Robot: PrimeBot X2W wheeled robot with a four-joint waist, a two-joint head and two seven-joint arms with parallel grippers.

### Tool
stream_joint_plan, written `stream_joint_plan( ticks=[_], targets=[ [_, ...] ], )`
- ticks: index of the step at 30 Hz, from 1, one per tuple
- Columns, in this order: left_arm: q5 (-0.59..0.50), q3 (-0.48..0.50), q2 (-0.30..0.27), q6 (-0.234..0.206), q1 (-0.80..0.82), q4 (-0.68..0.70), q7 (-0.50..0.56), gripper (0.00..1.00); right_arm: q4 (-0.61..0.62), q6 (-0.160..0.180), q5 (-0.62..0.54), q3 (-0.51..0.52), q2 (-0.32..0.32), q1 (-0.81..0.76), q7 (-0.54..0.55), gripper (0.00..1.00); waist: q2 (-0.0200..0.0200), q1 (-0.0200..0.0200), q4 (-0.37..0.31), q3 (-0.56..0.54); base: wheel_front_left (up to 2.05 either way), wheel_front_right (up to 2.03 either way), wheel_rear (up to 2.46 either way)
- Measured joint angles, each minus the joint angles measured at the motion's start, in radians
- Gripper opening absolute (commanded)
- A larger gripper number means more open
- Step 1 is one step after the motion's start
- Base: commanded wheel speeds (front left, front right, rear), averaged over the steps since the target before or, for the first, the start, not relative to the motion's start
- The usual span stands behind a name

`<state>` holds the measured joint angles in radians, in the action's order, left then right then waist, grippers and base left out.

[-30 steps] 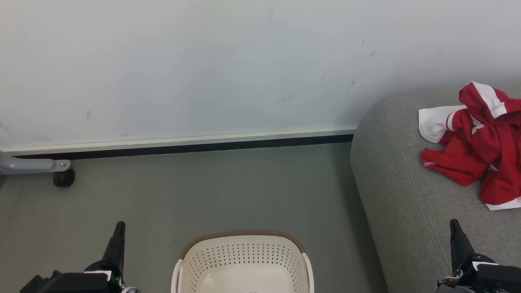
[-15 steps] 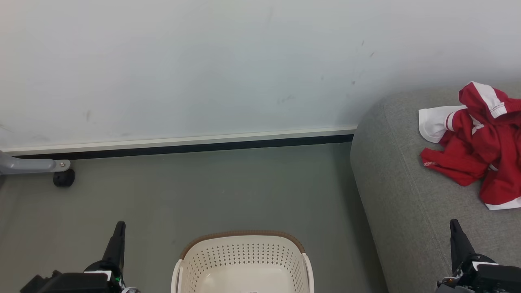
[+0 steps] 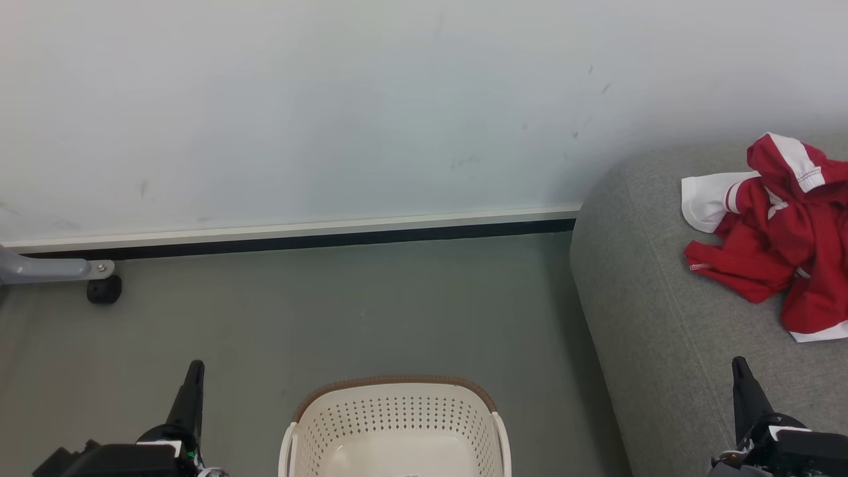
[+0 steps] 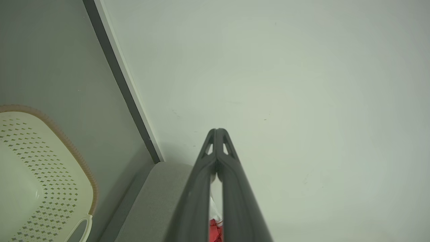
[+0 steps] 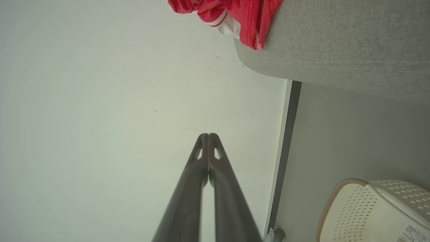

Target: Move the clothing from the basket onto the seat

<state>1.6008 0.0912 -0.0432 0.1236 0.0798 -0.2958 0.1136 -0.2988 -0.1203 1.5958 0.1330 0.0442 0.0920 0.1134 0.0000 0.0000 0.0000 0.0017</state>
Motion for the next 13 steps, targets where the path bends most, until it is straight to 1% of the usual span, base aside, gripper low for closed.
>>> stream_joint_plan(
  ticks=[13],
  targets=[
    [0.000, 0.000, 0.000, 0.000, 0.000, 0.000, 0.000, 0.00, 0.000, 0.000, 0.000, 0.000, 0.000, 0.000, 0.000, 0.00, 0.0000, 0.0000, 0.000, 0.000, 0.00, 0.00, 0.00]
  ],
)
